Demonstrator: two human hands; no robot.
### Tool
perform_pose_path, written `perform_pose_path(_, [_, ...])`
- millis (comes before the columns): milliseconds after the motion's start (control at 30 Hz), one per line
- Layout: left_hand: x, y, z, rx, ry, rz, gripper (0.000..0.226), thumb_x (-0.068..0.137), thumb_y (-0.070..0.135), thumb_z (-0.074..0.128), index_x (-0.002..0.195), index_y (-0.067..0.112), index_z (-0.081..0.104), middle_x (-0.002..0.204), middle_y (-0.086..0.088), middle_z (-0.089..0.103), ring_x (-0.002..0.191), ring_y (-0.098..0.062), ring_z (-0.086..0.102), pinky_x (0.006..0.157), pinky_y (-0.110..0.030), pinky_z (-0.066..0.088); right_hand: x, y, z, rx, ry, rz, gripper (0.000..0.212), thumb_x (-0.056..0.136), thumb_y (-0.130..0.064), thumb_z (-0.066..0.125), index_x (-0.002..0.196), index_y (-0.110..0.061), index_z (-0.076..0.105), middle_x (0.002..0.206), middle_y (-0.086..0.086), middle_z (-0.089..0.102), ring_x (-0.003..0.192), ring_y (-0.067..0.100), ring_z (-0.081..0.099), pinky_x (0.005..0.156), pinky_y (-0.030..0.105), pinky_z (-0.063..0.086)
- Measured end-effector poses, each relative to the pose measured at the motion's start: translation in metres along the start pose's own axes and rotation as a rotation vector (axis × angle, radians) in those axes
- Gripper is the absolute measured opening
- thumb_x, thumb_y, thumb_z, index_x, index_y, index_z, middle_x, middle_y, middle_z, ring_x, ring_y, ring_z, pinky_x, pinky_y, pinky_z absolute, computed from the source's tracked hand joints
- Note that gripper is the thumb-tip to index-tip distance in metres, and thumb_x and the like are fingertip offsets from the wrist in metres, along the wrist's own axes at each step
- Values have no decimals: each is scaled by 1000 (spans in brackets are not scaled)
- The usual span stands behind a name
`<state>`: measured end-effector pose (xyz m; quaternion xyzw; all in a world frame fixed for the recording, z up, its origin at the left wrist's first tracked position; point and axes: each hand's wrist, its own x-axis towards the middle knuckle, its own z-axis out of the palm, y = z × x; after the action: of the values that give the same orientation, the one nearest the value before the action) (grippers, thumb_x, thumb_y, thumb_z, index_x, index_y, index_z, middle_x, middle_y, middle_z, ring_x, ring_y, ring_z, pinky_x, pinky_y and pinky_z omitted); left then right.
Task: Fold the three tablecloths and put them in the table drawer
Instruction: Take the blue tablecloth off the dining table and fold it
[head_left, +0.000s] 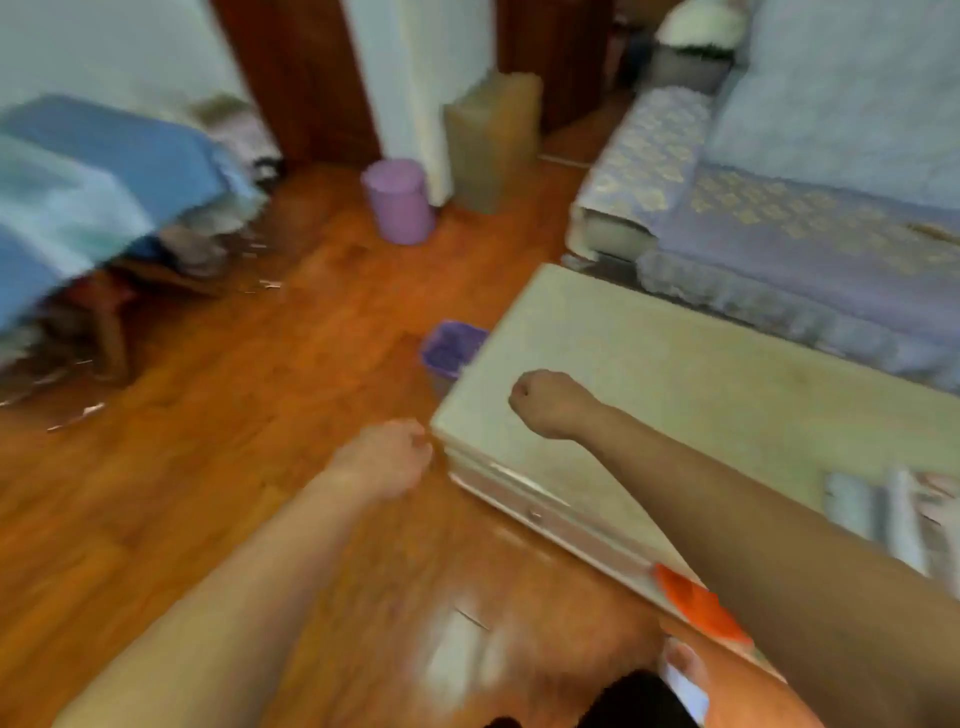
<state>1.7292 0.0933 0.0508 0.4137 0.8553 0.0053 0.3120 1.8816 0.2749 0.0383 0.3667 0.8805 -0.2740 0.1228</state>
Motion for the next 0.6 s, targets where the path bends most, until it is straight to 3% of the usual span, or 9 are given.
perform_pose_path(67, [-50, -84, -53, -88, 151, -131, 44, 100, 46, 46, 139, 28, 57, 143, -1, 60, 130, -28, 56, 108, -38, 46, 14, -116, -4, -12, -29, -143, 52, 97, -43, 35, 118, -8, 67, 121, 14, 65, 117, 33, 60, 97, 41, 48])
perform_pose_path(167, [-129, -192, -123, -203, 375, -320, 39, 102, 44, 50, 136, 28, 60, 139, 0, 62, 127, -25, 57, 104, -36, 46, 18, -270, -9, -105, -53, -311, 39, 100, -38, 45, 115, -10, 68, 121, 13, 67, 115, 34, 61, 88, 33, 48])
perform_pose_path(267, [-191, -278, -170, -322, 542, -431, 32, 101, 43, 51, 128, 30, 64, 131, 3, 65, 116, -22, 60, 100, -37, 49, 24, -387, -15, -128, -33, -433, 37, 98, -40, 48, 118, -17, 69, 127, 9, 67, 117, 32, 60, 96, 35, 50])
perform_pose_path(467, [-241, -411, -206, -480, 687, -590, 21, 101, 39, 55, 116, 31, 68, 119, 6, 66, 105, -15, 58, 94, -34, 49, 57, -556, 1, -180, -83, -599, 40, 101, -40, 50, 127, -14, 67, 133, 9, 64, 121, 30, 59, 103, 36, 47])
perform_pose_path(600, [-226, -493, -240, -562, 743, -641, 14, 99, 36, 57, 98, 32, 70, 103, 9, 71, 103, -17, 65, 93, -38, 53, 119, -637, 20, -194, -140, -621, 38, 102, -36, 51, 124, -10, 66, 113, 9, 70, 93, 26, 70, 89, 38, 57])
